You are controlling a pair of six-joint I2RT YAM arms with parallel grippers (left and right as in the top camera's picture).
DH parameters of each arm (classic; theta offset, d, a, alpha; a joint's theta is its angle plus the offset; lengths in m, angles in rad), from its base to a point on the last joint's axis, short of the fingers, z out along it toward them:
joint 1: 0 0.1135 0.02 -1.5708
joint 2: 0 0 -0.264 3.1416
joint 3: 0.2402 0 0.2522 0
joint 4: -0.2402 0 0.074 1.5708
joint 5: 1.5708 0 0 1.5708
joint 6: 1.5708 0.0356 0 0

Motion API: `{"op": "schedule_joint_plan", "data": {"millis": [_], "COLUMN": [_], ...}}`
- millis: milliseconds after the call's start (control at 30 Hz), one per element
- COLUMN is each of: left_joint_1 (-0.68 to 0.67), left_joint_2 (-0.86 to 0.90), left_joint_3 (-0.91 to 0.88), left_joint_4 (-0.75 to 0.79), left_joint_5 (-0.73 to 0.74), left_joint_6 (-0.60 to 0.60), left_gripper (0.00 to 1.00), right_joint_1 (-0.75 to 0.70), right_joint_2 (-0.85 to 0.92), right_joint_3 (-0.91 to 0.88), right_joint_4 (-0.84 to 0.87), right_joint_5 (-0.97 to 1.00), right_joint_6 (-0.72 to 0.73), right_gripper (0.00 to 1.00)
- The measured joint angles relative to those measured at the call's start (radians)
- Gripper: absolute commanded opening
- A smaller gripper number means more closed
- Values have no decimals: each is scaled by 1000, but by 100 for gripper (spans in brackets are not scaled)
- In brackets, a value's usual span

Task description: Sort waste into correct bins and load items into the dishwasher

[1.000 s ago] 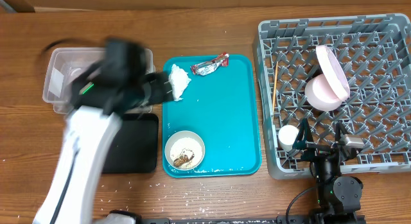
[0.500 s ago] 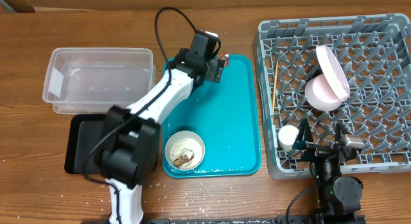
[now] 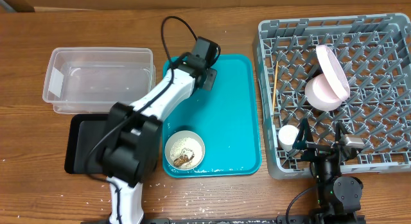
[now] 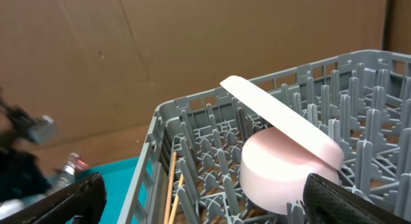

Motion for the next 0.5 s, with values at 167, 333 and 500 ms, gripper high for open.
{"op": "schedule_joint_plan", "data": {"millis": [167,333,500], "left_joint_1": [43,171,285], "left_joint_2": [-369,-446,-341], "left_joint_3": [30,44,11], "left_joint_4": [-296,-491,-462], "left_joint_5": [-122,-219,-232], "left_joint_6": [-175,-378,-459], "left_gripper": [4,10,53], "right_joint_1": [0,0,0], "right_joint_2": [0,0,0], "right_joint_3": [0,0,0], "right_joint_4": [0,0,-1], "right_joint_5": [0,-1,0], "right_joint_6": [0,0,0], "right_gripper": [100,100,100]}}
